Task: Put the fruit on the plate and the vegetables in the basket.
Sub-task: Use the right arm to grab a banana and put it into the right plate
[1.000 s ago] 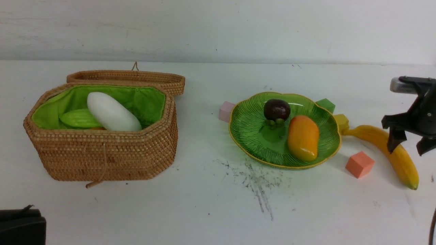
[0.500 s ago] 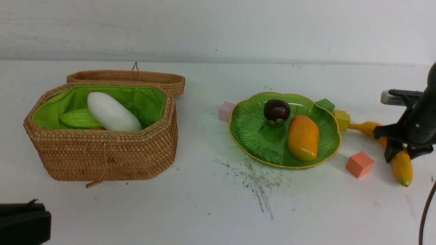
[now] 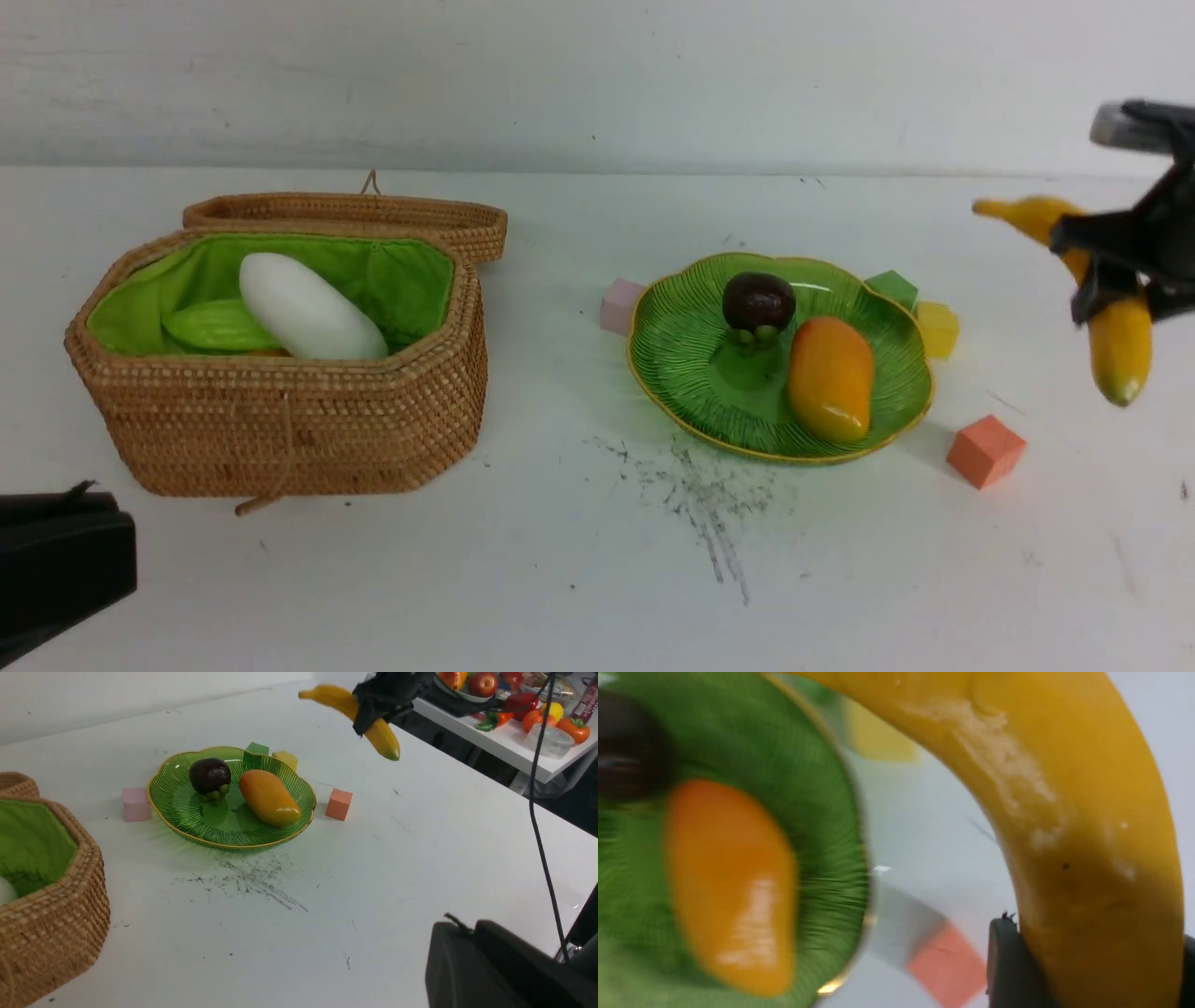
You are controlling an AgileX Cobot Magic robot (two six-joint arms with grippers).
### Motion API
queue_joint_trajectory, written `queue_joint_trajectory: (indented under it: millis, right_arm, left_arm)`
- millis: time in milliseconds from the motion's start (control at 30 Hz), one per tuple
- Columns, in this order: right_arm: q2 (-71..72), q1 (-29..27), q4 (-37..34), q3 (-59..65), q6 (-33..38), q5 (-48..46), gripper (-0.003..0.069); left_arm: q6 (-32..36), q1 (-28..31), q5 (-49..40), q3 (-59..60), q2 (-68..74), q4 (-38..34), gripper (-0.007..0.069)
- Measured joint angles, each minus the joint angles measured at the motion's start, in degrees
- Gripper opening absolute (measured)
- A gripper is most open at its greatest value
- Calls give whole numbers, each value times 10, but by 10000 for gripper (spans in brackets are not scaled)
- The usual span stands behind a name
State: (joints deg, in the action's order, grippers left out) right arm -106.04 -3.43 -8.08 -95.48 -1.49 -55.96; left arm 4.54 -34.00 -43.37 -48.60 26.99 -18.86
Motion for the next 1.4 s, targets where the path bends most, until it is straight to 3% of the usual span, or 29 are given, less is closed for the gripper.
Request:
queue_joint_trajectory:
  millis: [200, 433, 967, 1233, 1400]
  right_arm:
    - [9, 110, -84, -1, 36, 42, 310]
    - [-50, 189, -89, 0, 41, 116, 310]
    - [-102, 121, 77, 0, -63, 164, 310]
    - [-119, 122, 81, 0, -75, 198, 310]
    - [-123, 122, 71, 0, -75, 208, 388]
  left_arm:
    - [0, 0, -2, 0, 0, 1, 39]
    - [0, 0, -26, 0, 0, 1, 42]
    - [0, 0, -33, 0, 0, 3, 50]
    - [0, 0, -34, 0, 0, 3, 57]
    - [0, 0, -34, 0, 0, 1, 60]
